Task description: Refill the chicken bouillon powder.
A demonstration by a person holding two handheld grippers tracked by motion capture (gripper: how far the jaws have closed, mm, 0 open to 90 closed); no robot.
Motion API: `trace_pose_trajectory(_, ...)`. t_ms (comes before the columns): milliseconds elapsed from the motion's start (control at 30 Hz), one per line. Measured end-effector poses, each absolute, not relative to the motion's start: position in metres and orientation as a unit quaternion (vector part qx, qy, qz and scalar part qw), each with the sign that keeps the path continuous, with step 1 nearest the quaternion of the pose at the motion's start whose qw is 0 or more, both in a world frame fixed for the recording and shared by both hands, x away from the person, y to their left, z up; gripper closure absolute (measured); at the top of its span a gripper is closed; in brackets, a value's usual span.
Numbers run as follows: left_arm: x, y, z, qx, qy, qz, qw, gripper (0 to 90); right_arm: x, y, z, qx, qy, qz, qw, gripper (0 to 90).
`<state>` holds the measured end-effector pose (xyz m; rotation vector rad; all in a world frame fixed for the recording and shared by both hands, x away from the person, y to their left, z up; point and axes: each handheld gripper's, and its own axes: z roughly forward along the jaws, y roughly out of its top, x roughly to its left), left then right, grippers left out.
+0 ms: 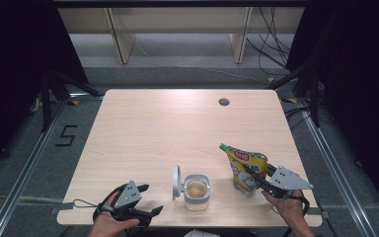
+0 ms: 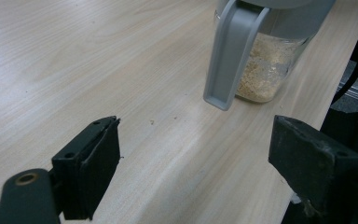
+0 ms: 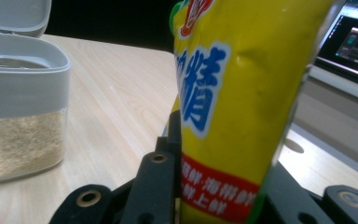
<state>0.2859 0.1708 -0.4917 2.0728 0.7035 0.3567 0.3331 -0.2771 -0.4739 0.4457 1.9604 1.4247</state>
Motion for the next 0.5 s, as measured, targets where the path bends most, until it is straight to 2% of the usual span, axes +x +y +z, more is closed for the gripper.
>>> trace_pose_trajectory(133, 0.285, 0.169, -0.492, 0.831, 0.292, 0.138, 0.452, 16.0, 0.326, -0.28, -0.475, 0.191, 0.755, 0.539, 0.321, 79.1)
trace_pose_trajectory(300, 0.286, 0.17, -0.492, 0.833, 0.282, 0.146, 0.454, 15.9, 0.324, -0.286, -0.475, 0.189, 0.753, 0.536, 0.332, 78.2)
trace_pose_trajectory(333, 0.286, 0.17, -0.492, 0.832, 0.283, 0.146, 0.455, 16.0, 0.323, -0.287, -0.475, 0.193, 0.753, 0.535, 0.33, 77.9)
trace_pose_trajectory(367, 0.286, 0.17, -0.492, 0.831, 0.283, 0.144, 0.456, 16.0, 0.32, -0.286, -0.476, 0.214, 0.758, 0.533, 0.31, 77.6)
trace_pose_trajectory(500, 0.286, 0.17, -0.491, 0.832, 0.282, 0.146, 0.455, 16.0, 0.316, -0.289, -0.476, 0.227, 0.755, 0.534, 0.306, 74.9)
